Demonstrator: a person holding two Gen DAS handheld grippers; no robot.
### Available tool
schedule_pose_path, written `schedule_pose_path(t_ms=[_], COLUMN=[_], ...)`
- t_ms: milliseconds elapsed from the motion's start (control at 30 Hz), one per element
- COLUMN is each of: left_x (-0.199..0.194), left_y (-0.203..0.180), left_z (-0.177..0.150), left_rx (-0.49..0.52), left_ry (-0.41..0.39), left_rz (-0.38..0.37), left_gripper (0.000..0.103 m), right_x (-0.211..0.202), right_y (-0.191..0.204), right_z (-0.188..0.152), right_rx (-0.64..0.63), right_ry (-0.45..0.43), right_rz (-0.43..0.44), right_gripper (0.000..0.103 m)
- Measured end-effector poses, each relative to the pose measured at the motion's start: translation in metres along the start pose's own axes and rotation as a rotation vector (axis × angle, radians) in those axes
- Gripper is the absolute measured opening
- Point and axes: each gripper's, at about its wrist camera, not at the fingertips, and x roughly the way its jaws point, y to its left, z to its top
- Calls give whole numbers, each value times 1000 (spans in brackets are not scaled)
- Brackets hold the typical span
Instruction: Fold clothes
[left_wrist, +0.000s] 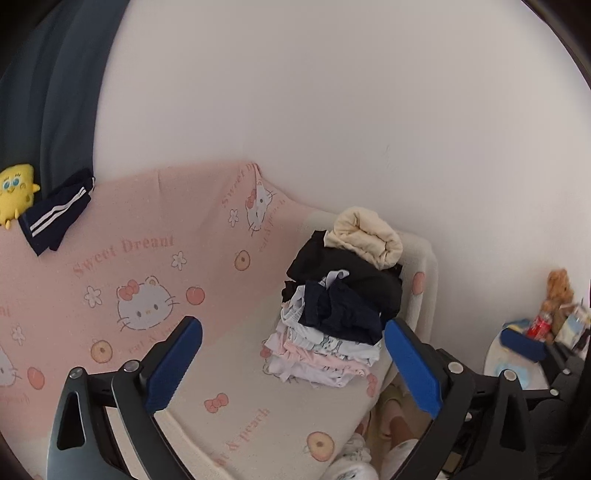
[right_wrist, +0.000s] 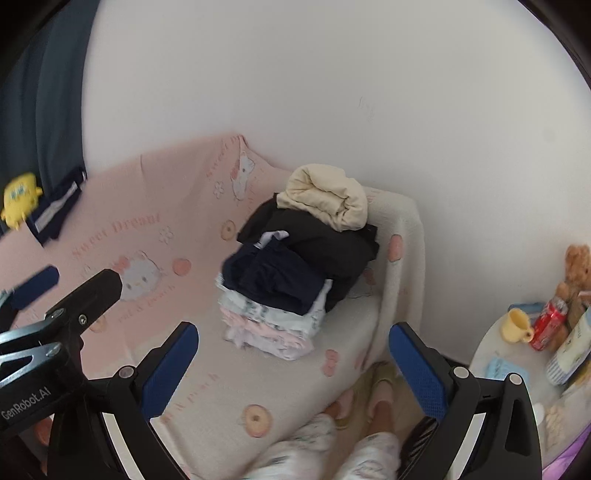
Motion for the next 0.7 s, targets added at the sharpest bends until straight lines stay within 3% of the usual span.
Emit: schedule_pose_path(t_ms=[67,467,700], left_x=[10,50,51], left_y=[-6,-20,-21], left_z=[-7,-34,-34], left_rx=[27,-21,-42], left_ry=[18,102,94], left_rz=[18,-11,-36], left_gripper=[101,101,101], right_x=[5,44,40], right_y=[-2,-27,-30], right_z=[-5,-29,-27], right_rx=[-35,19,19], right_ry=[-10,22,-4], right_rz=[-51,-25,-42], right_gripper=[103,103,103])
